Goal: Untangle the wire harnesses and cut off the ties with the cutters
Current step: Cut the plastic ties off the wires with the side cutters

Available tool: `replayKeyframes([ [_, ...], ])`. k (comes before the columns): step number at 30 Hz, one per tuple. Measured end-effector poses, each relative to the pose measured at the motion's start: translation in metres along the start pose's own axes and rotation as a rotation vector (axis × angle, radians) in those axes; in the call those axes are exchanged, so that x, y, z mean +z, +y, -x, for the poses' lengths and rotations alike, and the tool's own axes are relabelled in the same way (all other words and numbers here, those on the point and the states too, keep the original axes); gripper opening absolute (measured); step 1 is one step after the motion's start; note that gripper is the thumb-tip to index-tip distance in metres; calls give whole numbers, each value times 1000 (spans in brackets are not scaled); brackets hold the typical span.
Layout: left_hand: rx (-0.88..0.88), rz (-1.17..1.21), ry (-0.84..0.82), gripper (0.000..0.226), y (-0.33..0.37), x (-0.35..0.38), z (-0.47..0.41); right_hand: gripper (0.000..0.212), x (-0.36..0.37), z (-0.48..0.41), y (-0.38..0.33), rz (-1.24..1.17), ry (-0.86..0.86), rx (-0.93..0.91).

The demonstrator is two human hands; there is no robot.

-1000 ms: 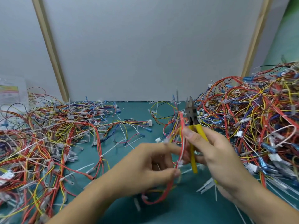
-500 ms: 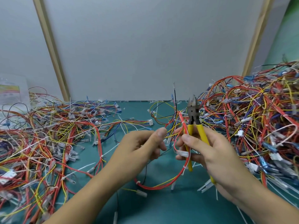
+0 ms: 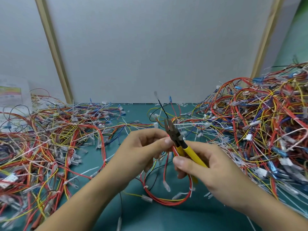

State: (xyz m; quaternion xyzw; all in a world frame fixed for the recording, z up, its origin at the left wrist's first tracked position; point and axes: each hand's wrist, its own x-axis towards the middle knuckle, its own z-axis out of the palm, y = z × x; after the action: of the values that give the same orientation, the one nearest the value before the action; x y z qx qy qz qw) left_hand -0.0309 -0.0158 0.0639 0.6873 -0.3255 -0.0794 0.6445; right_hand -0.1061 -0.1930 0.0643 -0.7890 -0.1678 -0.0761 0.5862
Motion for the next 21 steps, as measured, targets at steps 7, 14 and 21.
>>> replayKeyframes([
  [7,52,200,64,23,-3,-3,-2,24,-4,-4,4,-193,267,32],
  [14,97,186,107,22,-6,-3,-4,35,-3,-5,5,-150,254,61],
  [21,122,210,138,25,-4,-5,-4,40,-2,-4,5,-106,171,137],
])
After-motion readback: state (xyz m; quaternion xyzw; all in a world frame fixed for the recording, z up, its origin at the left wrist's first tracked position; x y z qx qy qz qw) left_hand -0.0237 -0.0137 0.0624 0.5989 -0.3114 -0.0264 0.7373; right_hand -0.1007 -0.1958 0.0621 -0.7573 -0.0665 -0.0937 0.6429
